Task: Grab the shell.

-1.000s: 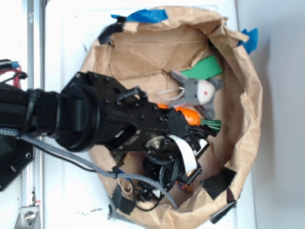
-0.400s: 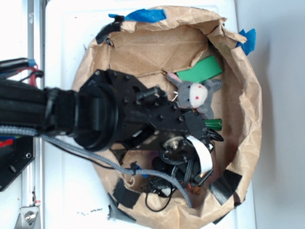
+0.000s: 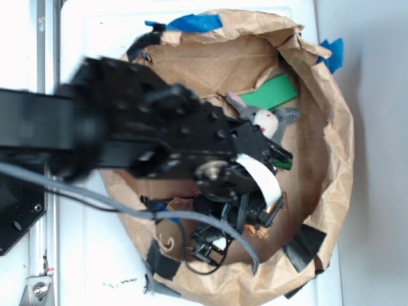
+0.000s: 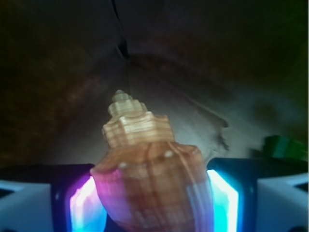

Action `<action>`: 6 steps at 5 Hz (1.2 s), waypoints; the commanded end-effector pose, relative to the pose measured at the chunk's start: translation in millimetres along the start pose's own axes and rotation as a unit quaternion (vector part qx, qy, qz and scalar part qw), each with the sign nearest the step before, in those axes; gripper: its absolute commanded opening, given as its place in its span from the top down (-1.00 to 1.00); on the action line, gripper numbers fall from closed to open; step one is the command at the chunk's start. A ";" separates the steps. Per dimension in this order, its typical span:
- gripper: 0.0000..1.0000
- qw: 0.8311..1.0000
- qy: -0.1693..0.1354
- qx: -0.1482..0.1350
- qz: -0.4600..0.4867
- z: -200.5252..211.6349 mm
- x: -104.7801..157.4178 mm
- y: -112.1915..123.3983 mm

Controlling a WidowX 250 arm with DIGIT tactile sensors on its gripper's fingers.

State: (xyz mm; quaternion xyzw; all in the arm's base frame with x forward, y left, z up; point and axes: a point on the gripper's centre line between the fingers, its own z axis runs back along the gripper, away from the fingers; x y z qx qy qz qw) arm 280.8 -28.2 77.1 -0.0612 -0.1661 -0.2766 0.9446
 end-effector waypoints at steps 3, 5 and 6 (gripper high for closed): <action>1.00 0.951 0.007 0.024 0.309 107.0 11.5 28.7; 1.00 0.924 0.028 0.071 0.375 118.9 -4.3 18.2; 1.00 0.921 0.037 0.072 0.382 116.0 -7.7 16.5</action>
